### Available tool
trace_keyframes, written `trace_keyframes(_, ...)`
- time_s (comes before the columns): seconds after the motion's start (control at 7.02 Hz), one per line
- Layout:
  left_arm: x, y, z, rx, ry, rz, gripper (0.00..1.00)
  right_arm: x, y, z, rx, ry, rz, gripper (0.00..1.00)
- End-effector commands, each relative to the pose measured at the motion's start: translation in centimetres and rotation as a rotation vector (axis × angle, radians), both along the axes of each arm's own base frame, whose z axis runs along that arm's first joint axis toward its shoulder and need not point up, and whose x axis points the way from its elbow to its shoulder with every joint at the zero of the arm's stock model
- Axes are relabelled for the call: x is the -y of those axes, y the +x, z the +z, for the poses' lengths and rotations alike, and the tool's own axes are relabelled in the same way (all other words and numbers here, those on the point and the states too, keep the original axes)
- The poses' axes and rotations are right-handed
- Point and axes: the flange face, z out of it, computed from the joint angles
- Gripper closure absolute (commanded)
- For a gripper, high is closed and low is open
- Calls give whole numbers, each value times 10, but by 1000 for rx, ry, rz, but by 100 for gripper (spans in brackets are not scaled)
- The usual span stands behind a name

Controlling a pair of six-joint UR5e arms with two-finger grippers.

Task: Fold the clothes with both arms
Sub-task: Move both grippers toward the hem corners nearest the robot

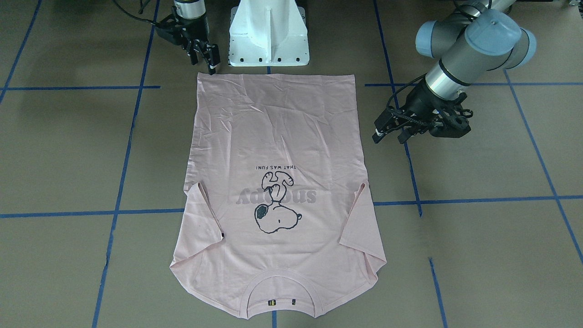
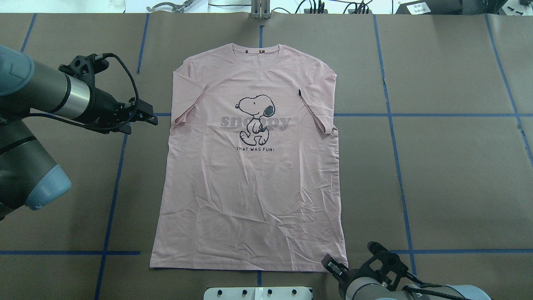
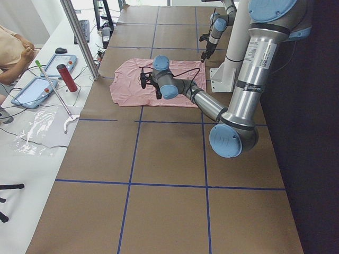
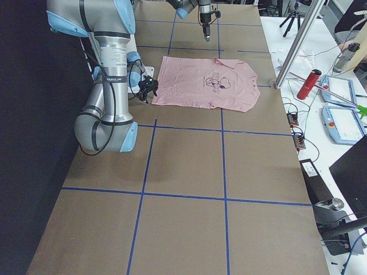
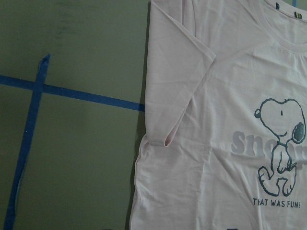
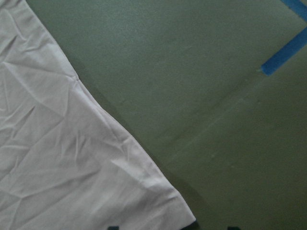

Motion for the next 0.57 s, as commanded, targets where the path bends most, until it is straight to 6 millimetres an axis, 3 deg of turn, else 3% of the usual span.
trace_keyframes(0.0, 0, -1, -1, -1, -2, -3, 16, 1, -1, 2, -5, 0, 2, 26)
trace_keyframes(0.43, -1, 0, 0, 0, -3, -2, 16, 1, -5, 9, -22, 2, 3, 30)
